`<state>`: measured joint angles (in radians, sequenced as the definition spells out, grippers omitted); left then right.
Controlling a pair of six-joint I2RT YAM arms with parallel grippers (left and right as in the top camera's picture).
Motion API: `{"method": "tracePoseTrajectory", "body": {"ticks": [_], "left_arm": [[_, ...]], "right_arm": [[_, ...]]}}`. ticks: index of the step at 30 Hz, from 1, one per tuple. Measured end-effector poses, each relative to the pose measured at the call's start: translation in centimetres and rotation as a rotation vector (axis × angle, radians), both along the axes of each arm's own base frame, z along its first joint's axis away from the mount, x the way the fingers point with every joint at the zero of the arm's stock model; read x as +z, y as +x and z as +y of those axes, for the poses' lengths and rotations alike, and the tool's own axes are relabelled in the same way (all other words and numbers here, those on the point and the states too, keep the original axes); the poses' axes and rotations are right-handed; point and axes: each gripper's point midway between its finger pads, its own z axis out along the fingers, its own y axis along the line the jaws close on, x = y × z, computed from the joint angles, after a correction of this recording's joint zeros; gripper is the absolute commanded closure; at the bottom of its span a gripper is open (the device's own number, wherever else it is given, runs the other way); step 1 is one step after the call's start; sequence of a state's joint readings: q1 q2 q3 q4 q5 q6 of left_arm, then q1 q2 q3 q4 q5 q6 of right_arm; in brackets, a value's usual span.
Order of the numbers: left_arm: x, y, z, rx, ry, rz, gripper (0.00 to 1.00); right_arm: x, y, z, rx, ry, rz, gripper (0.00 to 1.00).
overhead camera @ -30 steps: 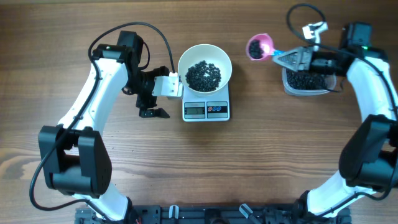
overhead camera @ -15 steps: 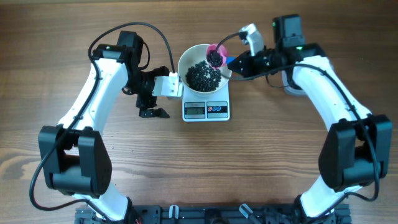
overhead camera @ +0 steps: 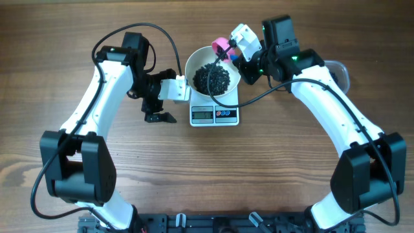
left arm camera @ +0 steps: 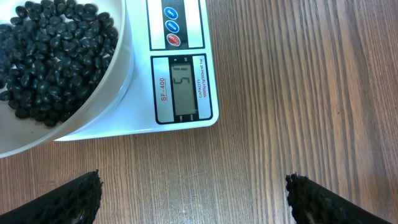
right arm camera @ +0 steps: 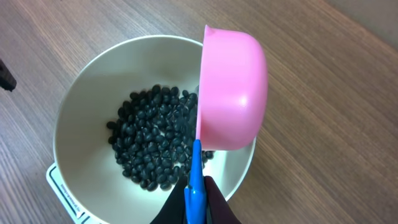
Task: Scoop item into bowl and weigh 150g on scale
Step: 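Tip the scoop's beans into the white bowl on the scale, then move the empty scoop back above the bean tub with the right gripper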
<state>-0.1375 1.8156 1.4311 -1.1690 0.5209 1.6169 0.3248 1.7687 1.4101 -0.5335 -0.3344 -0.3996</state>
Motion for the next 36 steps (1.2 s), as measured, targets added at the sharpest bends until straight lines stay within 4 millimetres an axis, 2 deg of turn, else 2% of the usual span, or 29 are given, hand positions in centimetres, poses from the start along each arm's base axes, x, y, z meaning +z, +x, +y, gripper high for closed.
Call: {"method": "tracePoseTrajectory", "body": {"ticks": [5, 11, 17, 25, 32, 36], "left_arm": [[0.0, 0.0, 0.0, 0.0, 0.0, 0.0, 0.0], [0.0, 0.0, 0.0, 0.0, 0.0, 0.0, 0.0], [0.0, 0.0, 0.0, 0.0, 0.0, 0.0, 0.0], [0.0, 0.0, 0.0, 0.0, 0.0, 0.0, 0.0], [0.0, 0.0, 0.0, 0.0, 0.0, 0.0, 0.0], [0.0, 0.0, 0.0, 0.0, 0.0, 0.0, 0.0]], "right_arm": [[-0.3, -0.7, 0.2, 0.071, -0.032, -0.009, 0.96], [-0.7, -1.3, 1.4, 0.147, -0.13, -0.067, 0.96], [-0.8, -0.6, 1.1, 0.157, -0.239, -0.139, 0.96], [-0.6, -0.9, 1.7, 0.175, -0.205, -0.133, 0.96], [0.1, -0.1, 2.1, 0.125, -0.16, -0.145, 0.96], [0.4, -0.1, 1.9, 0.057, -0.034, -0.065, 0.96]]}}
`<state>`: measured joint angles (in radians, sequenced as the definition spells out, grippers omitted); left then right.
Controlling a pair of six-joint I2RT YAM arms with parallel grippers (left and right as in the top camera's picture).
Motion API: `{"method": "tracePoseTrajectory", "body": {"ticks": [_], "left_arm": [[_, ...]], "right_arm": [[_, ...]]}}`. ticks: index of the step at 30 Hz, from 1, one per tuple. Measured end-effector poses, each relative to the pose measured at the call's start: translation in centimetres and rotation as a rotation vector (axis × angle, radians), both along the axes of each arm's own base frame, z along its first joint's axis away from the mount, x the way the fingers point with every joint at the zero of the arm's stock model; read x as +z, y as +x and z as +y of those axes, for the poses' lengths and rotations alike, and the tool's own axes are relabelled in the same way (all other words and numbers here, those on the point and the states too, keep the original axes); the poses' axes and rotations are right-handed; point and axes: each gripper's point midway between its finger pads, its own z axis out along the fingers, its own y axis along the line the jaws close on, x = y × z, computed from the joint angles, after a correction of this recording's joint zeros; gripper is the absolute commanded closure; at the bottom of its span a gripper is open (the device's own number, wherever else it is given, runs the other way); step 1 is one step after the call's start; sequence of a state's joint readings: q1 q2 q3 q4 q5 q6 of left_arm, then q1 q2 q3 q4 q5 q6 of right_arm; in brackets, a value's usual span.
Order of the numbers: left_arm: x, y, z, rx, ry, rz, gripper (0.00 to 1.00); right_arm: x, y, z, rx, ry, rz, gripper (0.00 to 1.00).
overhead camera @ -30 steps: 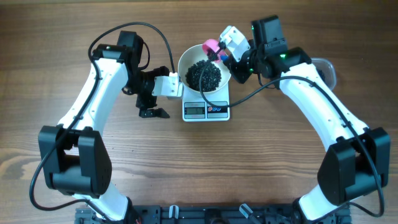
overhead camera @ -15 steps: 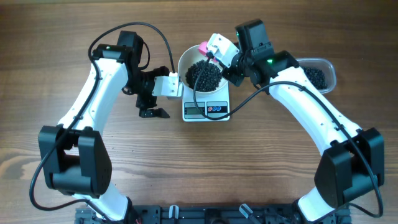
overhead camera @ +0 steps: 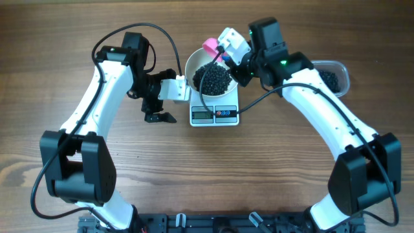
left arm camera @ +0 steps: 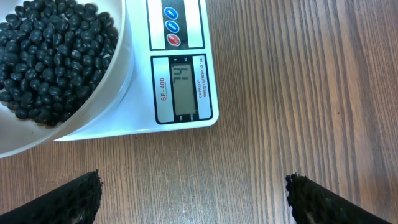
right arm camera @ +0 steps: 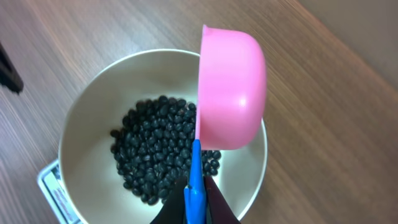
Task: Scoop item into bowl and weigh 150g on scale
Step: 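Move the empty scoop back above the bean tub with the right gripper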
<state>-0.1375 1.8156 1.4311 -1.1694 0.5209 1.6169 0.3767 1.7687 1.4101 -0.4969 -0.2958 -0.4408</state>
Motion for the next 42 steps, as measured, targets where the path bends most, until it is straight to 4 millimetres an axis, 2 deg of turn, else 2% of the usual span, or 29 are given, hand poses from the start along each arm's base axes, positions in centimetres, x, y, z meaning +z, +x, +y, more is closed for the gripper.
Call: {"method": "tracePoseTrajectory", "body": {"ticks": [3, 7, 10, 11, 13, 16, 18, 22, 35, 39, 42], "left_arm": [[0.0, 0.0, 0.0, 0.0, 0.0, 0.0, 0.0], [0.0, 0.0, 0.0, 0.0, 0.0, 0.0, 0.0], [0.0, 0.0, 0.0, 0.0, 0.0, 0.0, 0.0], [0.0, 0.0, 0.0, 0.0, 0.0, 0.0, 0.0], [0.0, 0.0, 0.0, 0.0, 0.0, 0.0, 0.0], [0.0, 0.0, 0.0, 0.0, 0.0, 0.0, 0.0], [0.0, 0.0, 0.0, 0.0, 0.0, 0.0, 0.0], [0.0, 0.0, 0.0, 0.0, 0.0, 0.0, 0.0], [0.0, 0.0, 0.0, 0.0, 0.0, 0.0, 0.0], [0.0, 0.0, 0.0, 0.0, 0.0, 0.0, 0.0], [0.0, 0.0, 0.0, 0.0, 0.0, 0.0, 0.0]], "right_arm": [[0.5, 0.4, -1.0, -0.056, 0.11, 0.068, 0.96], [1.6, 1.3, -4.2, -0.151, 0.293, 0.173, 0.96], [3.0, 1.7, -7.9, -0.251, 0.469, 0.278, 0.96], [3.6, 1.9, -9.8, -0.287, 0.522, 0.3, 0.96], [3.6, 1.5, -12.4, -0.361, 0.575, 0.364, 0.96], [3.1, 1.2, -18.3, -0.528, 0.641, 0.431, 0.96], [2.7, 0.7, -20.2, -0.589, 0.657, 0.461, 0.96], [2.0, 0.2, -21.0, -0.642, 0.641, 0.494, 0.96], [1.2, 0.0, -21.7, -0.69, 0.599, 0.503, 0.96], [0.4, -1.6, -21.3, -0.713, 0.594, 0.593, 0.96], [0.6, -2.0, -20.8, -0.7, 0.617, 0.625, 0.96]]}}
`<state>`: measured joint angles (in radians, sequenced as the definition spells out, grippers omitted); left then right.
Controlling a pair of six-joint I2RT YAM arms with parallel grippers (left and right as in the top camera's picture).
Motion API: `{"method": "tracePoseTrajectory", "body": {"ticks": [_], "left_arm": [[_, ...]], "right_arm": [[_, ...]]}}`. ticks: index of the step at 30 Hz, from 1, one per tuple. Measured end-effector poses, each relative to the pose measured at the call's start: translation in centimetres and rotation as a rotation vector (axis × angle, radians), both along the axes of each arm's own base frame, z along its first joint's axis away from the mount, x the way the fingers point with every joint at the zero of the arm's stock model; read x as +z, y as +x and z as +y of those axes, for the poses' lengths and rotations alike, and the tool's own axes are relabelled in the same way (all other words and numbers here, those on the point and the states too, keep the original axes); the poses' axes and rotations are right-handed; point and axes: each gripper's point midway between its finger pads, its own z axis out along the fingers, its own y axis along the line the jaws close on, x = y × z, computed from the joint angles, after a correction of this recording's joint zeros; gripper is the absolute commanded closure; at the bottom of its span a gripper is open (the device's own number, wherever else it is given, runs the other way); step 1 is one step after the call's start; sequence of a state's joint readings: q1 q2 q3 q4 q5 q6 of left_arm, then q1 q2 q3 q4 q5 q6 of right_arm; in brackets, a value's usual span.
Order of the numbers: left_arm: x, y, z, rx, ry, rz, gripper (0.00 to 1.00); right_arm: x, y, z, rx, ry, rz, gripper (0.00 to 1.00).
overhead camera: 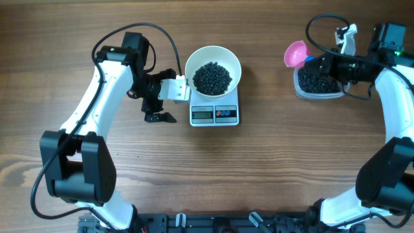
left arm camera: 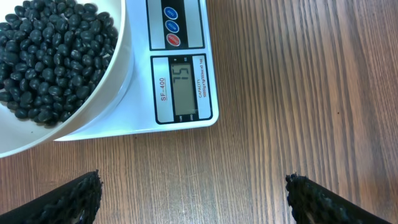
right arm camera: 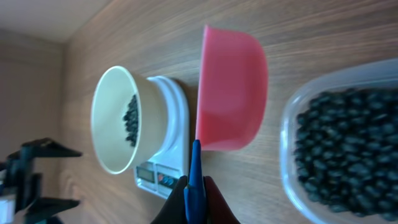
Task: Scoop item into bowl and weigh 150g on scale
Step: 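Move the empty scoop back above the bean tub with the right gripper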
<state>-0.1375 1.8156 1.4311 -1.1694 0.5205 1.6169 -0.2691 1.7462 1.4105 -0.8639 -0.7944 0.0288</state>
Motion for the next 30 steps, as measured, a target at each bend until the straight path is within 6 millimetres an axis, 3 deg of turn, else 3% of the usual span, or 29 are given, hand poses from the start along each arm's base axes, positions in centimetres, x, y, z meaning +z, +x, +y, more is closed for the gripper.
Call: {"method": "tracePoseTrajectory", "body": {"ticks": [14, 23, 30], "left_arm": [[0.0, 0.0, 0.0, 0.0, 0.0, 0.0, 0.0], [0.0, 0.0, 0.0, 0.0, 0.0, 0.0, 0.0], [0.0, 0.0, 0.0, 0.0, 0.0, 0.0, 0.0]], "right_arm": [[2.5, -1.1, 2.9, -0.075, 0.315, 0.172, 0.96], [6.0, -3.0, 5.3, 0.005, 0.586, 0.243, 0.96], [6.6, -2.8, 5.4, 0.024, 0.61, 0.215, 0.96]]}}
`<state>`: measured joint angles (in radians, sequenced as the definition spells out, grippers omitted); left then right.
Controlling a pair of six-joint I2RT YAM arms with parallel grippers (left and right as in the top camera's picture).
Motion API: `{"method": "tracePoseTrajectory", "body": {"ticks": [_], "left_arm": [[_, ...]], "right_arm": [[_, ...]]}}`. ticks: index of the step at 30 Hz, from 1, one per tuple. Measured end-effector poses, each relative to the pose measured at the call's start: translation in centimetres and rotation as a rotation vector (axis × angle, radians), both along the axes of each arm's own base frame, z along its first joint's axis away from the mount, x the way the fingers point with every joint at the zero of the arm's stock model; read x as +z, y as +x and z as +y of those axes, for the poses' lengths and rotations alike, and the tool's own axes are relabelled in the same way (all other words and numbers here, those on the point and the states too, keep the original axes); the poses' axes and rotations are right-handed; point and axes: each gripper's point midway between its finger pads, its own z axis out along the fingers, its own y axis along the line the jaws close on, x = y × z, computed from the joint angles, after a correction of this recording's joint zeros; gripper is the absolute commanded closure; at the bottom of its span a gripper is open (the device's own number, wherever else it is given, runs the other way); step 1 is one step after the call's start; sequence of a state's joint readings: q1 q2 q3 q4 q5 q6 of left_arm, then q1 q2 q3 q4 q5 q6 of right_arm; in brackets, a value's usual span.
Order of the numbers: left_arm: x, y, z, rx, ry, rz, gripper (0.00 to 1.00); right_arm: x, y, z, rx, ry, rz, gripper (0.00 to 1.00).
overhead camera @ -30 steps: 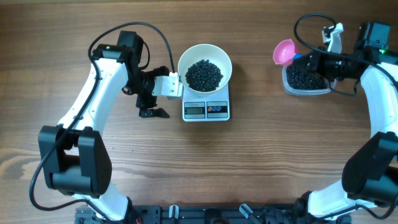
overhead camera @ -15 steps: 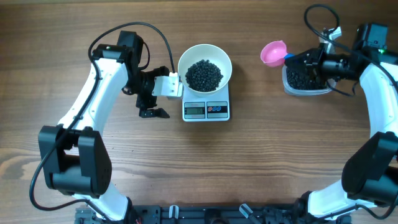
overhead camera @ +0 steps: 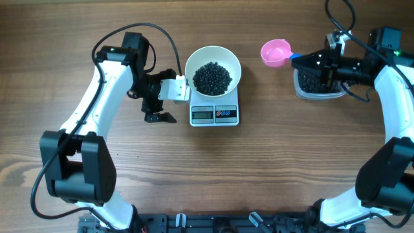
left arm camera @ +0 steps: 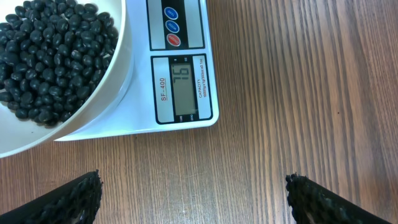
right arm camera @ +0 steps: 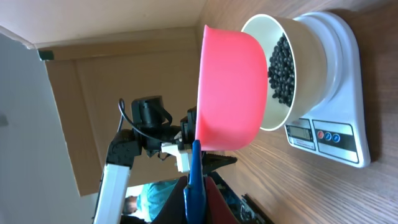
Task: Scoop item into bowl and weigh 150g on scale
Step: 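Move the empty scoop back above the bean tub with the right gripper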
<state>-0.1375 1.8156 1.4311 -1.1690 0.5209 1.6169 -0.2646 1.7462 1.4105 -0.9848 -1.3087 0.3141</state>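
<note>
A white bowl (overhead camera: 213,71) of black beans (left arm camera: 50,56) stands on the white scale (overhead camera: 214,114). The scale's display (left arm camera: 181,87) shows 16. My right gripper (overhead camera: 318,63) is shut on the blue handle (right arm camera: 194,177) of a pink scoop (overhead camera: 275,52). The scoop hangs level, right of the bowl and left of the clear bean container (overhead camera: 317,83), with no beans showing in it. In the right wrist view the scoop (right arm camera: 231,87) fronts the bowl (right arm camera: 292,62). My left gripper (overhead camera: 158,116) hangs open over bare wood left of the scale, its fingertips (left arm camera: 68,199) wide apart.
The clear container of black beans sits at the table's far right under my right arm. The left arm (overhead camera: 103,84) curves along the left side. The table's front edge holds a black rail (overhead camera: 213,223).
The scoop has shifted left from beside the container and now sits level, opening up. The right wrist camera now looks sideways at the scale. The display changed from 15 to 16.
The scoop was first tipped over the bowl with the display showing 5. Then it was still above the bowl, more beans lay in it, and the display read 14. Later the scoop was back by the container, at 15. Now it hangs between container and bowl, at 16.
</note>
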Motion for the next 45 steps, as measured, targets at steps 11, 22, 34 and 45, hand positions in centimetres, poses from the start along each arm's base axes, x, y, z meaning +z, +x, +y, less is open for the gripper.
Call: {"method": "tracePoseTrajectory", "body": {"ticks": [11, 22, 34, 45], "left_arm": [[0.0, 0.0, 0.0, 0.0, 0.0, 0.0, 0.0], [0.0, 0.0, 0.0, 0.0, 0.0, 0.0, 0.0], [0.0, 0.0, 0.0, 0.0, 0.0, 0.0, 0.0], [0.0, 0.0, 0.0, 0.0, 0.0, 0.0, 0.0]], "right_arm": [[-0.8, 0.6, -0.5, -0.017, -0.068, -0.023, 0.96], [-0.8, 1.6, -0.8, -0.032, -0.092, -0.061, 0.96], [-5.0, 4.9, -5.4, -0.126, -0.52, -0.21, 0.96], [-3.1, 2.0, -12.6, -0.22, -0.787, -0.193, 0.96]]}}
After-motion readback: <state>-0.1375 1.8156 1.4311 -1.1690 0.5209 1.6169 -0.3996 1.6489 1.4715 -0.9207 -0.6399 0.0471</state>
